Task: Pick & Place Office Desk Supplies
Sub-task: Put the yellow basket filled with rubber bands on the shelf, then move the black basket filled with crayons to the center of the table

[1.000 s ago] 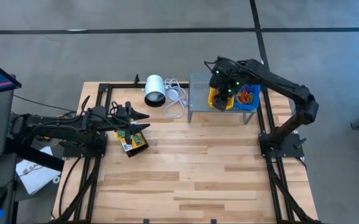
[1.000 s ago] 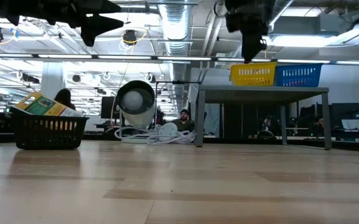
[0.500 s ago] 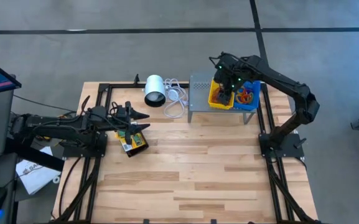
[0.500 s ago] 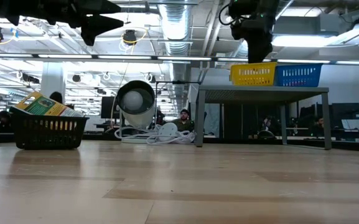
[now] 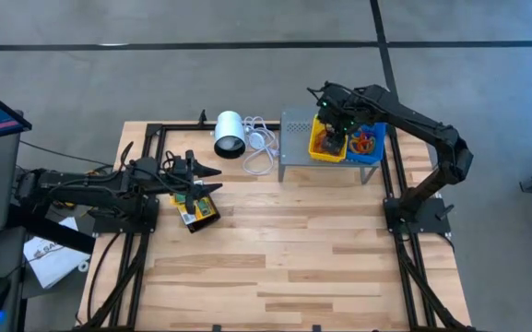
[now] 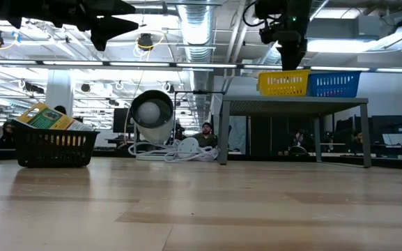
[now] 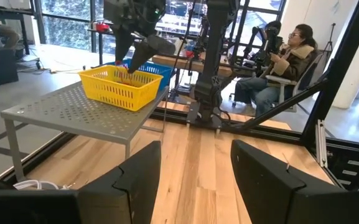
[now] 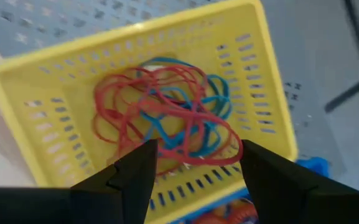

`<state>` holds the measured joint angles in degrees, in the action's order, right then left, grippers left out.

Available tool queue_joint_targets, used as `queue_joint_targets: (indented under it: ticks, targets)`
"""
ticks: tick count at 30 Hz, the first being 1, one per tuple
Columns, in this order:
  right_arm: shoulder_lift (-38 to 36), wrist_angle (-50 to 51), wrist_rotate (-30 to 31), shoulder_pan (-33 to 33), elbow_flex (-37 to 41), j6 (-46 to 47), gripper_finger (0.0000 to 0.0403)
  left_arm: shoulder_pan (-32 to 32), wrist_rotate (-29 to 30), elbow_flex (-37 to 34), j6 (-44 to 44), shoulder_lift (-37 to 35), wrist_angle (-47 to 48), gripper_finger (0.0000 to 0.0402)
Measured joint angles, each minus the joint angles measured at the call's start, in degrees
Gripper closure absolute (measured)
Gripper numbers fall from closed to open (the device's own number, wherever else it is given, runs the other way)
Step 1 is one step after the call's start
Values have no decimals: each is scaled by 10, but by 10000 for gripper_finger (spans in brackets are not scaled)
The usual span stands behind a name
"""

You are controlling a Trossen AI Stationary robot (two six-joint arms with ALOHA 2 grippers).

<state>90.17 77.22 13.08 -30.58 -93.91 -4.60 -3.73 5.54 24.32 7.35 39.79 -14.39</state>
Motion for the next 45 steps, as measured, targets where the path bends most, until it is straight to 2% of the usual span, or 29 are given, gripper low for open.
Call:
queue_joint_targets:
  ticks: [3,7,11,21,24,29,32,36,39,42,45]
  targets:
    - [0,12,44,12,0,-1,181,0,0,0,0,0,0,211]
    - [0,13,52,23,0,8,182,0,0,0,0,0,-1,211]
    - [0,13,99,39,0,3,182,0,0,0,0,0,-2,211]
    - [1,11,92,59,-75,15,182,0,0,0,0,0,-2,211]
    - [1,5,50,58,-98,31,182,0,0,0,2,0,-2,211]
    - [-1,-49,-132,57,-122,79,182,0,-22,0,9,0,5,211]
    - [-19,-102,-197,62,-122,95,182,0,-63,16,32,0,33,211]
    - [-71,-132,-205,66,-123,98,189,7,-71,59,47,0,121,211]
    - [-132,-156,-205,78,-102,105,198,20,-71,83,46,0,134,211]
    - [-203,-173,-202,97,-57,113,207,32,-71,92,34,0,134,211]
    - [-288,-197,-186,124,20,138,214,35,-73,92,33,0,143,211]
